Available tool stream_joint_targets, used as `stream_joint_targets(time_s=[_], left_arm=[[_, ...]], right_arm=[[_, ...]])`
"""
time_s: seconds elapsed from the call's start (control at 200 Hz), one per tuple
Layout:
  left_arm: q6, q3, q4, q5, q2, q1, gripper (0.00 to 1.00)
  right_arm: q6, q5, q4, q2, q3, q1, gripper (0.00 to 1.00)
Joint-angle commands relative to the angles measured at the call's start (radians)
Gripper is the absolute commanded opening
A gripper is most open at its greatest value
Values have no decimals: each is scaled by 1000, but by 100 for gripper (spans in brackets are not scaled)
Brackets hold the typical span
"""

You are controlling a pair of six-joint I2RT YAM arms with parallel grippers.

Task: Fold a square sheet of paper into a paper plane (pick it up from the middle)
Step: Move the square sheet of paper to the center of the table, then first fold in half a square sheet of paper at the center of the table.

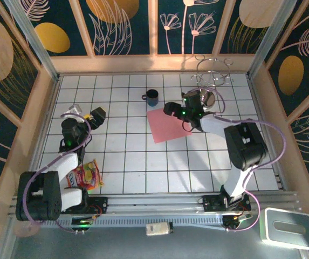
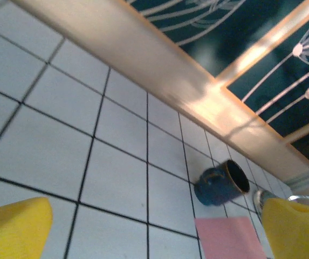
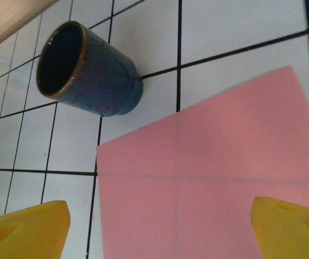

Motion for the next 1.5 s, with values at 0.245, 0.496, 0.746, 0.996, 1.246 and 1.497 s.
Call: stream_joint_targets(time_s=[0.245,0.496,0.746,0.996,1.246,1.497], left_arm=[[-151,52,-8,173,114,3,92],[-177,74,-29,206,164,-5,87],[-146,144,-149,162,193,-86,81],[-171,188,-285,92,214,-228,72],[-159,260,-485,-63,234,-428,72],[-111,443,-694,-232,346,-618,81]], right_arm=[[116,30,-131,165,154,1,81],[213,85,-179,166,87,16,81],[456,150,-212,96,-24,124,81],[711,61,-29,-23,-146,226,79],[613,40,52,-209,-212,179,76],[448,36,41,-393,-328,26,84]])
